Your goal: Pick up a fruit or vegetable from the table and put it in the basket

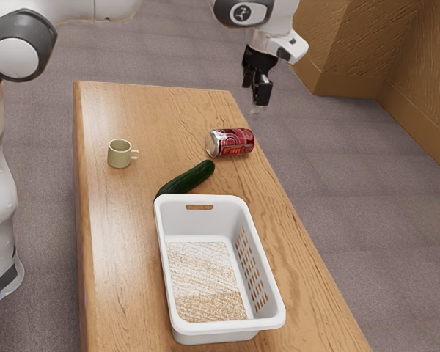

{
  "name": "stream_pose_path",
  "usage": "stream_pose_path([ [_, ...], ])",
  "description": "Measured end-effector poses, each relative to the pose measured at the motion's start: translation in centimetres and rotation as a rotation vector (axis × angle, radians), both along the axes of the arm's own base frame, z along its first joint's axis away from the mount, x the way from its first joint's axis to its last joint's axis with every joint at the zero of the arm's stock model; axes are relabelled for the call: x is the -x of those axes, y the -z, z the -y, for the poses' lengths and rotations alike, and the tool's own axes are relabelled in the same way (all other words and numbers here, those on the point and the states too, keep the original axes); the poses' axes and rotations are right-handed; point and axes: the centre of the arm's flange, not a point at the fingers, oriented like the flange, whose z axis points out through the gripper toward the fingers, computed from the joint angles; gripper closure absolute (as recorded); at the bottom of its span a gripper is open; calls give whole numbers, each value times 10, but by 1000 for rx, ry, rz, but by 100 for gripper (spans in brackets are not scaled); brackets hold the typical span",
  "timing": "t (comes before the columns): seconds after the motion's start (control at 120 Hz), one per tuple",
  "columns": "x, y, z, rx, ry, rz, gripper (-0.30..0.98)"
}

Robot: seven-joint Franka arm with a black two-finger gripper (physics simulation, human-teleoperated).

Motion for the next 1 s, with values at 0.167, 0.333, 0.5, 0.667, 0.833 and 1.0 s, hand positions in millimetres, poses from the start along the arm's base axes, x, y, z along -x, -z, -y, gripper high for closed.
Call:
stream_pose_path([
  [0.167, 4, -12, -18, -8, -17, 20, 0],
  [0.333, -2, 0, -29, -5, -21, -3, 0],
  [0.5, -13, 17, 22, -1, 83, -35, 0],
  [0.667, -21, 41, 90, 21, 201, -87, 0],
  [0.833, -26, 67, 22, 64, 53, -131, 0],
  [1.0, 28, 142, -81, 237, -280, -157, 0],
])
